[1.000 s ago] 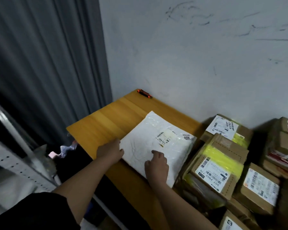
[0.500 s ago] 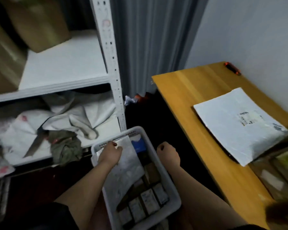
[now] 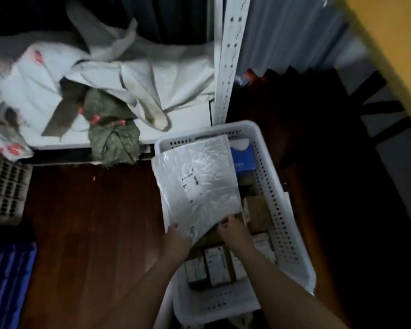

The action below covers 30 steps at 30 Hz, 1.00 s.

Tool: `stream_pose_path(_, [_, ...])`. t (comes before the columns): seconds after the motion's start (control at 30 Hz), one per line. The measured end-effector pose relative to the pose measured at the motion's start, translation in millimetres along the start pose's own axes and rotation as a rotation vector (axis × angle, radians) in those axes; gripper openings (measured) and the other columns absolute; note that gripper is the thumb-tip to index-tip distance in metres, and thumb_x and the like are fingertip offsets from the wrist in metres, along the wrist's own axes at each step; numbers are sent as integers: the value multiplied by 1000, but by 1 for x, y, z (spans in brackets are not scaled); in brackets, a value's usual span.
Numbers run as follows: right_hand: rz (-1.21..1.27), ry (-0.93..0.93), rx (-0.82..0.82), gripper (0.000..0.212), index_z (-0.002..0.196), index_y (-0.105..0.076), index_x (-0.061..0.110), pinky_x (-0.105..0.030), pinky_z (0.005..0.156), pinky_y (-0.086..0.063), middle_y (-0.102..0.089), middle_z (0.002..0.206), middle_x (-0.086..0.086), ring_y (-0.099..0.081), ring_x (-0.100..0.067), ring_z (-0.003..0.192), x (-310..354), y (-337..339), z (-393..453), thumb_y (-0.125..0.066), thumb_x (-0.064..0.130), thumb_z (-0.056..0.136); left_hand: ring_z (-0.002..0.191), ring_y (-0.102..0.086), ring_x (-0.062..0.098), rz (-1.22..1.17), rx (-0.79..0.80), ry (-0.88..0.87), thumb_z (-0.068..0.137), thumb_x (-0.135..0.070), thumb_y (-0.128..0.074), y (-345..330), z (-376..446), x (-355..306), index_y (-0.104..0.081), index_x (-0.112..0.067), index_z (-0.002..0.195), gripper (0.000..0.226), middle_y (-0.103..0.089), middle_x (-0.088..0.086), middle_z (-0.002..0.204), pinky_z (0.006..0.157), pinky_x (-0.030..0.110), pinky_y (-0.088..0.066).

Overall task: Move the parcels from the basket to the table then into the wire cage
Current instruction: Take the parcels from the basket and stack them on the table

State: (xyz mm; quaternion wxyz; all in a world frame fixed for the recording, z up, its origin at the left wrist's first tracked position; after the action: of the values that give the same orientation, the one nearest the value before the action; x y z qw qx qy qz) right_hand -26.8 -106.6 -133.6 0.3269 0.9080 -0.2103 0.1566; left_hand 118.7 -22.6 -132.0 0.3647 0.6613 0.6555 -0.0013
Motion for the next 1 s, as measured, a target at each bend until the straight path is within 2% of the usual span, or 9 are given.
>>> stream_pose_path(0.1, [-1,-12,42,32,126,-49,13,-32,75,-45,-61,115,-9,-59,-24,97,-31,-46,43,-48,25,96,121,-50,31,-62,37,78,91,-14,-60,-42,38,28,-35,-4,142,58,-48,14,137,83,22,-38])
stream_pose_path(0.2, [51,-76,77,41,136,-43,16,-31,75,-45,-58,121,-7,-55,-20,95,-57,-76,80,-47,25,97,125,-45,31,-160,24,203,92,-23,-58,-72,72,48,-33,-9,144,59,-43,15,141,87,25,-39])
stream_pose_path(0.3, [101,-132,94,34,128,-49,16,-38,86,-51,-59,116,-4,-59,-21,98,-78,-97,105,-48,27,96,126,-41,33,-188,-11,311,90,-34,-58,-95,96,66,-33,-19,144,62,-37,17,142,102,33,-38])
stream_pose_path(0.43, [95,-135,120,27,121,-51,17,-32,77,-46,-60,114,-6,-59,-23,96,-92,-116,129,-46,27,96,118,-44,35,-261,-169,326,87,-27,-61,-113,110,68,-38,-22,138,56,-32,21,140,95,36,-42])
stream_pose_path(0.6, [127,-120,120,28,124,-51,16,-28,71,-43,-58,118,-8,-58,-24,98,-94,-118,130,-47,21,96,83,-46,20,-268,-244,205,87,-17,-63,-120,105,57,-52,-18,119,34,-25,19,139,89,33,-48])
stream_pose_path(0.67, [152,-113,128,28,123,-51,15,-32,76,-47,-58,119,-8,-58,-24,100,-91,-112,125,-48,20,96,96,-49,24,-195,-237,91,88,-16,-62,-117,102,52,-54,-18,123,36,-29,18,141,93,35,-47])
stream_pose_path(0.77, [202,-124,140,30,124,-51,15,-38,88,-50,-57,121,-7,-58,-24,104,-87,-101,116,-48,20,95,113,-52,32,-117,-189,-9,90,-17,-58,-111,99,43,-51,-13,132,43,-50,16,133,94,39,-46])
stream_pose_path(0.87, [230,-113,160,36,131,-48,13,-32,81,-48,-56,124,-8,-56,-20,100,-85,-93,113,-48,21,95,107,-59,30,-34,-220,-49,89,-21,-59,-101,99,36,-54,-15,132,43,-61,12,122,89,35,-47])
stream_pose_path(1.0, [399,-105,96,38,132,-45,10,-28,77,-41,-56,120,-8,-51,-16,92,-87,-91,117,-50,27,98,88,-55,15,-148,-336,-168,86,-11,-66,-101,91,24,-57,-12,117,32,-59,10,118,73,25,-40])
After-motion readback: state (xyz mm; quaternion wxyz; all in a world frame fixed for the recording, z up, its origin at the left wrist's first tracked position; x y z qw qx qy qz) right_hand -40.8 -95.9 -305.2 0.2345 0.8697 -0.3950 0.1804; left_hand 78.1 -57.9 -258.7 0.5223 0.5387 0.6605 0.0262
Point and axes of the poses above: each hand's wrist, its own z-axis towards the middle knuckle, its own y-axis out of the back of the hand, x = y × z, the point moved 2 cm from there along z, towards the middle knuckle
